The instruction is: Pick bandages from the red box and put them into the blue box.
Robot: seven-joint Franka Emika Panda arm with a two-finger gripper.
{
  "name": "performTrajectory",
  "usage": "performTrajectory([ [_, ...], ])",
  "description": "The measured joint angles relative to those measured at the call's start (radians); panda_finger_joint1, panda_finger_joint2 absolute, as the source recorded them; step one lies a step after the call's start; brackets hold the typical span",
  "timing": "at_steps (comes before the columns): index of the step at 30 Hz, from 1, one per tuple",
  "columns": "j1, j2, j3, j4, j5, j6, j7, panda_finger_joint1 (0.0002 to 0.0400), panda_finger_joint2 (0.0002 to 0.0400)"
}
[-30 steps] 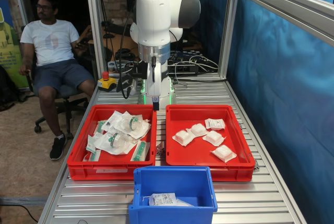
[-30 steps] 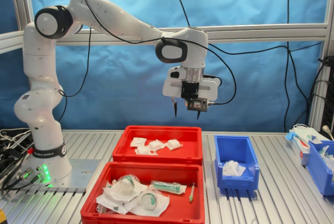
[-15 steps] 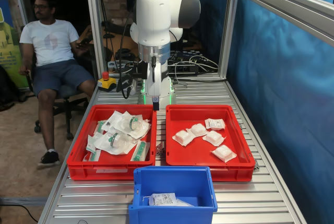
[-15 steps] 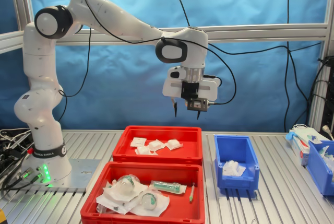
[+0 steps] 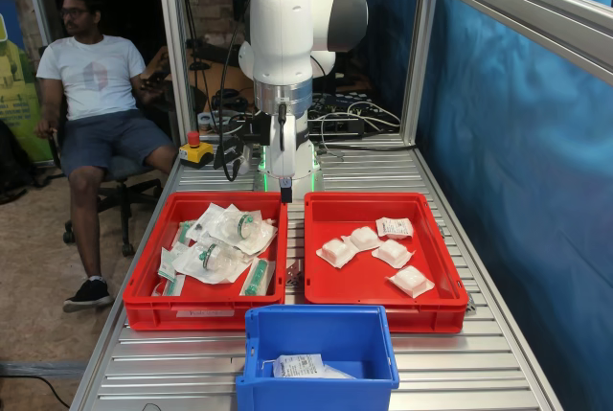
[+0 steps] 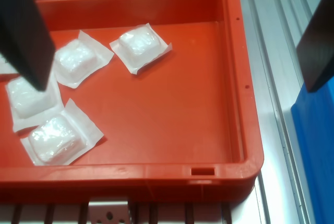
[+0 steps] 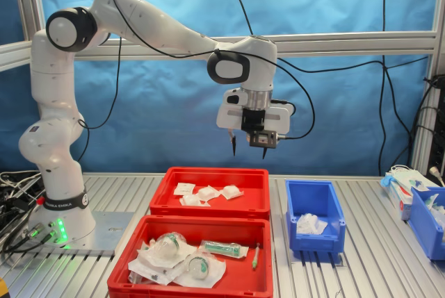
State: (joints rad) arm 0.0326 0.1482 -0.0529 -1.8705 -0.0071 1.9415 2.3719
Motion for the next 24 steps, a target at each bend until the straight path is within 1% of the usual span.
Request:
performTrajectory([
  [12, 0.001, 0.0, 0.0, -0.001, 0.0, 0.01, 0.0, 0.04, 0.04],
  [18, 0.01, 0.0, -0.001, -0.023, 0.0, 0.062, 0.0, 0.04, 0.04],
  [24, 0.043, 0.0, -0.002, -0.084, 0.0, 0.118, 0.0, 0.04, 0.04],
])
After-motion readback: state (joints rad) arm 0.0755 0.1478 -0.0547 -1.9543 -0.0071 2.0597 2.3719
